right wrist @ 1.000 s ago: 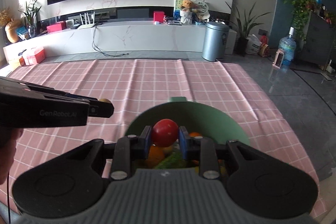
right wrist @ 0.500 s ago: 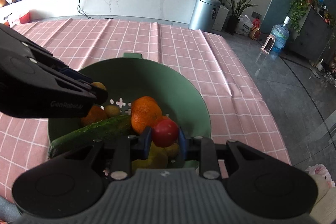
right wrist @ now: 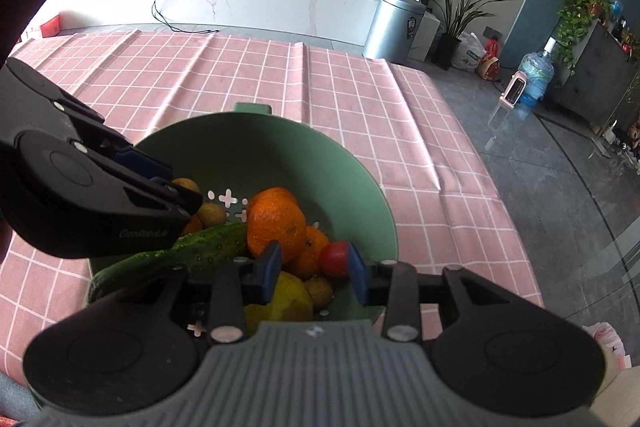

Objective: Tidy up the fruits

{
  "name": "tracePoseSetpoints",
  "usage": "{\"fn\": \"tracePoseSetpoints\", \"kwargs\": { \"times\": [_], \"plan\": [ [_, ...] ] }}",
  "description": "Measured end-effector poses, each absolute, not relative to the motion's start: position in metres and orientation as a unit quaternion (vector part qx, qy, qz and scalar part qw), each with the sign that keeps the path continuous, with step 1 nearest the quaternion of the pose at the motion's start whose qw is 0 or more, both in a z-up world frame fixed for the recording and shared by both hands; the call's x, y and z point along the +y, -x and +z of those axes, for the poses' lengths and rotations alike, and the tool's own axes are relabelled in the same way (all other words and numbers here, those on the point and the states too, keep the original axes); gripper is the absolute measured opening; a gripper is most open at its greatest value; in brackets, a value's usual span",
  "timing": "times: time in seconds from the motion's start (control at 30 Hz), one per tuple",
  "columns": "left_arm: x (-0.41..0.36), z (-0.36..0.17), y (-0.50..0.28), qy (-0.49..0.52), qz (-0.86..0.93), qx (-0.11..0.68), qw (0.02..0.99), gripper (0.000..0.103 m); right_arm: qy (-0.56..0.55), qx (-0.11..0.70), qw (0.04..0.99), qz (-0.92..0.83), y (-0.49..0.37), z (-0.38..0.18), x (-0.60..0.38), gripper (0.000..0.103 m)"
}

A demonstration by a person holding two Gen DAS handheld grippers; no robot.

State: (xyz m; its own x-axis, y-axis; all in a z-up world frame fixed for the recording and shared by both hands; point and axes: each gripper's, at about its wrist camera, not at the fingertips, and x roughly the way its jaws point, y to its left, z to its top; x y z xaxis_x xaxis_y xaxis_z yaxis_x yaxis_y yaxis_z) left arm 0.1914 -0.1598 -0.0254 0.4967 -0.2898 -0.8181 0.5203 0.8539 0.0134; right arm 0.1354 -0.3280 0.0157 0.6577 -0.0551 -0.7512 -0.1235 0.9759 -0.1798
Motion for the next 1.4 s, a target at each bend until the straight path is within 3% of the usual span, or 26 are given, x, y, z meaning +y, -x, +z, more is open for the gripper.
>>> {"fn": "tracePoseSetpoints", "kwargs": {
  "times": [0.3,0.57,0.63,0.9,1.4],
  "plan": [
    [-0.136,0.020,-0.161,-0.113,-0.219,0.392,0.886,0.044,0.106,0.365,0.925,0.008,-0.109,0.054,-0.320,0.045],
    [-0.093,0.065,-0.115,-0.100,-0.176,0.344,0.917,0.056,0.027,0.301,0.953,0.026,-0.067,0.094,-0.304,0.062],
    [-0.079,0.074,-0.102,-0.084,-0.166,0.331,0.925,0.064,0.001,0.286,0.958,0.034,-0.056,0.102,-0.301,0.069],
    [-0.042,0.082,-0.058,-0.055,-0.113,0.277,0.953,0.088,-0.068,0.243,0.967,0.045,-0.011,0.105,-0.281,0.078],
    [-0.014,0.031,-0.018,-0.054,-0.053,0.301,0.951,0.088,-0.027,0.261,0.965,0.025,0.035,0.056,-0.257,0.081]
  ]
}}
